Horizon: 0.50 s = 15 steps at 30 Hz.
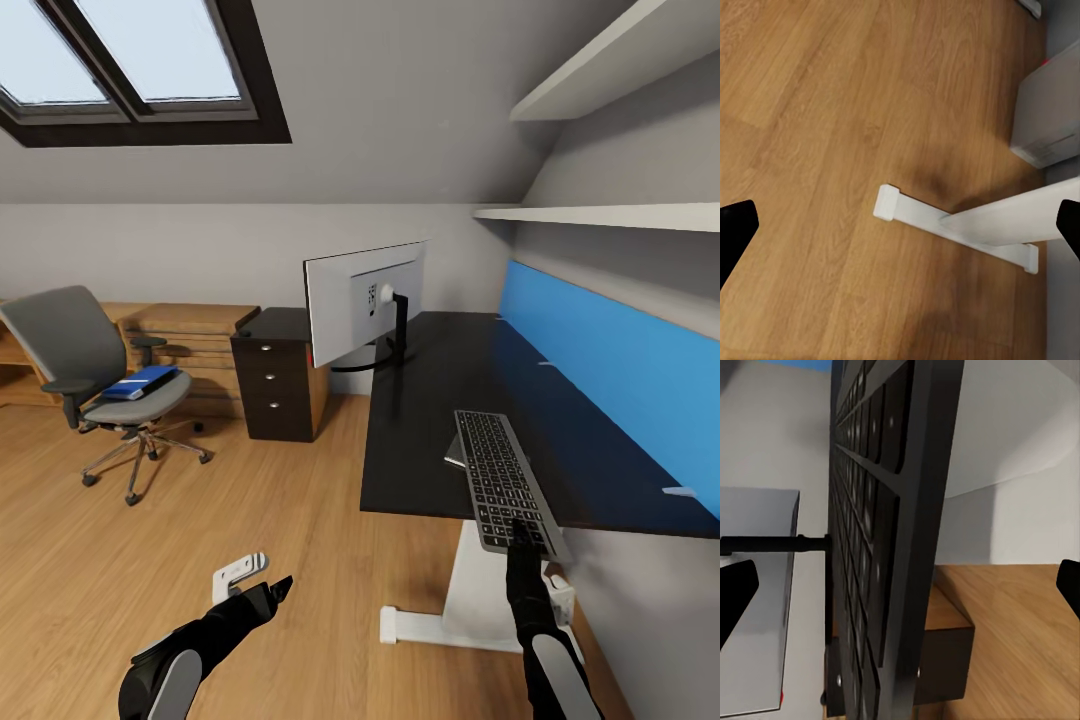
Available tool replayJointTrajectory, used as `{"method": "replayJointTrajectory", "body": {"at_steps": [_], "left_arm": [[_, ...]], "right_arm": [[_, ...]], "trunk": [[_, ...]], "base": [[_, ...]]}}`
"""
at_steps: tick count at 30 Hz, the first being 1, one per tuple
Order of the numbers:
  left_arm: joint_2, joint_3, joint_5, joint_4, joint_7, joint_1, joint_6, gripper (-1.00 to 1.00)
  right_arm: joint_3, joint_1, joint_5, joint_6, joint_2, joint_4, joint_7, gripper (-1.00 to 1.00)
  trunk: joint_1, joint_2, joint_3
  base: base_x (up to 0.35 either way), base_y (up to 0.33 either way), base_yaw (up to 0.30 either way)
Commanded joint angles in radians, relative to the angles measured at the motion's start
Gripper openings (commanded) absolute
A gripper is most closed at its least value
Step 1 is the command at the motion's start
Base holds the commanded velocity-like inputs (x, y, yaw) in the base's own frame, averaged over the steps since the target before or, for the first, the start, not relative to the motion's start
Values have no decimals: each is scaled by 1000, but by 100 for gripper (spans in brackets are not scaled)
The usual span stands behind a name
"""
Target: In the bedroom, organize the workspace by keeping the computer under the desk, ensuring the monitor is on the desk, placing the keyboard on the desk next to the monitor, placing the mouse on the desk next to the keyboard, moving the folder from the swivel chair onto the desk next to the mouse, stacking the notebook on top of the folder with the pen on top of the notebook, and positioning the swivel chair next to the desk.
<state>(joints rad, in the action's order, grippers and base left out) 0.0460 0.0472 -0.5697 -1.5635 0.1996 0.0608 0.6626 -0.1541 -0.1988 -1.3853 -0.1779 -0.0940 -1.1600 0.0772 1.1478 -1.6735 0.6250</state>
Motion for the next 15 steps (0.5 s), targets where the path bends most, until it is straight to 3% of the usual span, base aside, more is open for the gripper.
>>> {"method": "replayJointTrajectory", "body": {"at_steps": [1,9,10,15], "left_arm": [[0,0,-10,-1,9,1,3,100],[0,-1,-11,-1,9,1,3,100],[0,-1,-11,-1,9,1,3,100],[-1,-1,-12,-1,9,1,3,100]], "right_arm": [[-1,-1,-11,1,0,0,6,100],[-1,-1,-11,37,0,-1,7,100],[-1,-1,-11,39,0,-1,7,-100],[-2,-1,-13,38,-1,-8,8,-100]], "trunk": [[0,0,1],[0,0,1],[0,0,1],[0,0,1]], "base": [[0,0,0],[0,0,0],[0,0,0],[0,0,0]]}}
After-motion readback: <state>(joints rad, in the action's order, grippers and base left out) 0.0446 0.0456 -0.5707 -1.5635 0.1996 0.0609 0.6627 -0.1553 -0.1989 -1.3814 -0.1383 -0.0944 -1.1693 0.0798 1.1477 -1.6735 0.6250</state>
